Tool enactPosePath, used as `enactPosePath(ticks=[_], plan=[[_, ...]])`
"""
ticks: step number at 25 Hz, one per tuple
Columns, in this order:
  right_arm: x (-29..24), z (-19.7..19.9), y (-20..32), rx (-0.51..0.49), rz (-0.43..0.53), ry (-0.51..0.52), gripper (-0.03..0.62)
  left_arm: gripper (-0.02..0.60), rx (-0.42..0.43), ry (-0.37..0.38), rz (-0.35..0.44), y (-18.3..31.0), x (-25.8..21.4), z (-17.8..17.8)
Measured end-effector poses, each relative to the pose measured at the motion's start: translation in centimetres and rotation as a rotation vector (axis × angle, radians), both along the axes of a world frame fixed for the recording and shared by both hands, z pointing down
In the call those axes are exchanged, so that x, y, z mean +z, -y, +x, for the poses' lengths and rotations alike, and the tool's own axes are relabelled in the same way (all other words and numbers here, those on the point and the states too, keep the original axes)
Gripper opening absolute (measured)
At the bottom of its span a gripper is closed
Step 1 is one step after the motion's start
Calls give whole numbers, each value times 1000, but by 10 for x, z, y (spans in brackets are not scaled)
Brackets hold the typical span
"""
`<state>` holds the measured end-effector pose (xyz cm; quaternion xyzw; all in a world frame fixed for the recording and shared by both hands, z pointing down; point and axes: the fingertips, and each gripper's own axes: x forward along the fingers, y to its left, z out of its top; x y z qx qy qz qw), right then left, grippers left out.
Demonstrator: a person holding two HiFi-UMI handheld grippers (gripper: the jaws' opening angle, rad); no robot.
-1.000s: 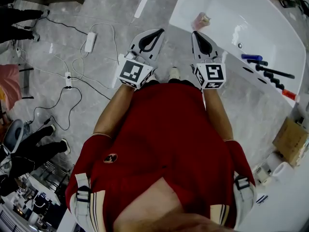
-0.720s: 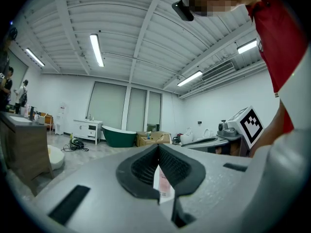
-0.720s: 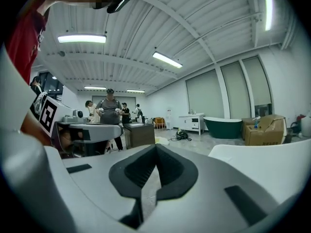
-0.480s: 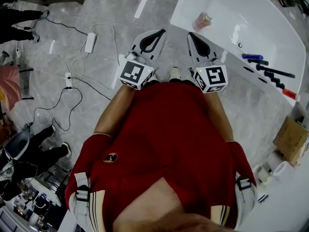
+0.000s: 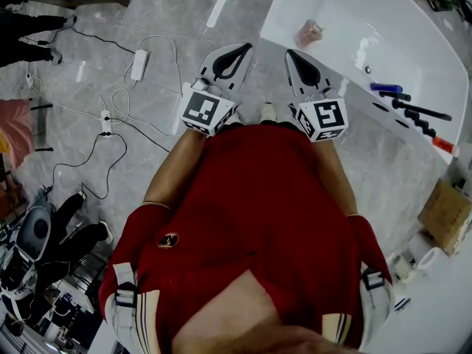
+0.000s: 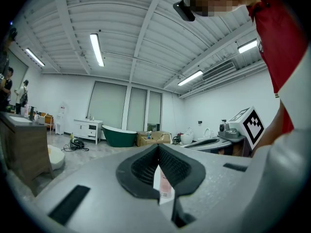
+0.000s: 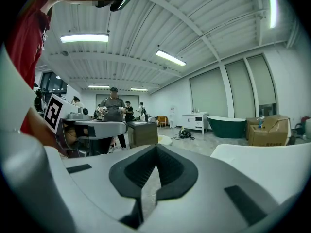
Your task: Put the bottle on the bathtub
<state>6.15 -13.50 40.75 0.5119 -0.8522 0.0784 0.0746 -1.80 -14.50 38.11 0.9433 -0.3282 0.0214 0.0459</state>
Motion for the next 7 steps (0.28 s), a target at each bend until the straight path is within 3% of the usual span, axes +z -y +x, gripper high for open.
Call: enactPosePath(ticks=[7], plan=[[4, 8, 2, 8, -11, 10, -2, 8, -4, 7, -5, 3, 2, 4]])
